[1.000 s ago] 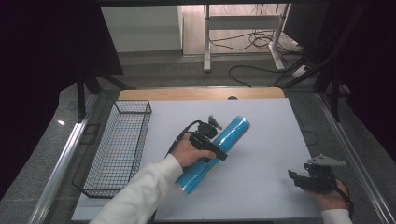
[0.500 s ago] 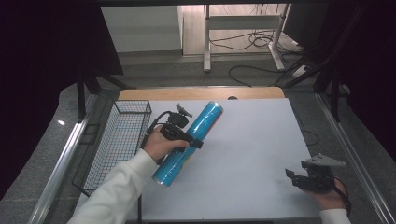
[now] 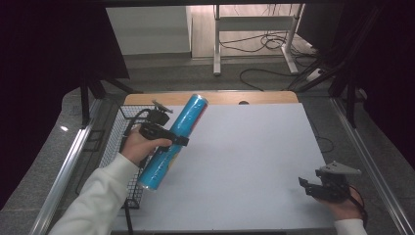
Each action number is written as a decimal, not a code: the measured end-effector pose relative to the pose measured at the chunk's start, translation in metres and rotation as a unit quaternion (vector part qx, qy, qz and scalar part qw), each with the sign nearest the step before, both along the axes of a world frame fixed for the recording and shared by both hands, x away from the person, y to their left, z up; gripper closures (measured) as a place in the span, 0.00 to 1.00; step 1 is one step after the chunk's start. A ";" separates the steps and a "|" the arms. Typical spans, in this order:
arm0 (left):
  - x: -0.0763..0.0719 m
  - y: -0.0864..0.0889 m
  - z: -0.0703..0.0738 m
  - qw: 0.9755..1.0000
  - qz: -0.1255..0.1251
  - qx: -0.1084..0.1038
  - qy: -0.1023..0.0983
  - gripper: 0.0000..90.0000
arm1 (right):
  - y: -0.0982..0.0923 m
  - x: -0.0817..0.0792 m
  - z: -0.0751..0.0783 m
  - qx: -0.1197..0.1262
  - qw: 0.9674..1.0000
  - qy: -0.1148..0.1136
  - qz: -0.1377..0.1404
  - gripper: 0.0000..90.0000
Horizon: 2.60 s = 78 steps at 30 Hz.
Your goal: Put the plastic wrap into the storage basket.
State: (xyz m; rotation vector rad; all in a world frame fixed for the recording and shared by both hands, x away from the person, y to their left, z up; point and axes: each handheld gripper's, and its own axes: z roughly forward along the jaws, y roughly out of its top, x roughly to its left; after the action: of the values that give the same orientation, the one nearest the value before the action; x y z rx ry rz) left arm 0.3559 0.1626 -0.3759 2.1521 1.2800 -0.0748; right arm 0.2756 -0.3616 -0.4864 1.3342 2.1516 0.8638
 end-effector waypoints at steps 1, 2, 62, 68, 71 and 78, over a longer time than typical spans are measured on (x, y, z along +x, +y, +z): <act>0.000 0.006 0.002 1.000 0.006 -0.001 -0.001 0.35 | 0.000 0.000 0.000 0.000 1.000 0.001 -0.001 0.33; -0.001 0.010 0.003 1.000 0.010 -0.001 -0.002 0.35 | 0.000 0.000 0.000 0.000 1.000 0.001 -0.001 0.33; 0.019 0.114 -0.099 0.969 0.169 0.168 0.070 0.35 | 0.005 0.000 0.005 -0.005 1.000 -0.007 0.007 0.32; 0.022 0.111 -0.109 0.965 0.177 0.180 0.070 0.33 | 0.005 0.000 0.004 -0.006 1.000 -0.007 0.008 0.31; 0.020 0.113 -0.093 0.968 0.193 0.156 0.047 0.26 | 0.005 0.000 0.003 -0.007 1.000 -0.006 0.009 0.31; 0.006 0.106 -0.077 0.975 0.175 0.137 0.013 0.17 | 0.006 0.000 0.003 -0.007 1.000 -0.005 0.011 0.31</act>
State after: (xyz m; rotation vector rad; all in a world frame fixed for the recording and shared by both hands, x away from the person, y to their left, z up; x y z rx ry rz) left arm 0.3623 0.2691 -0.4526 2.1149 1.7506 0.2325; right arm 0.2760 -0.3561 -0.4830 1.2984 2.1660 0.8593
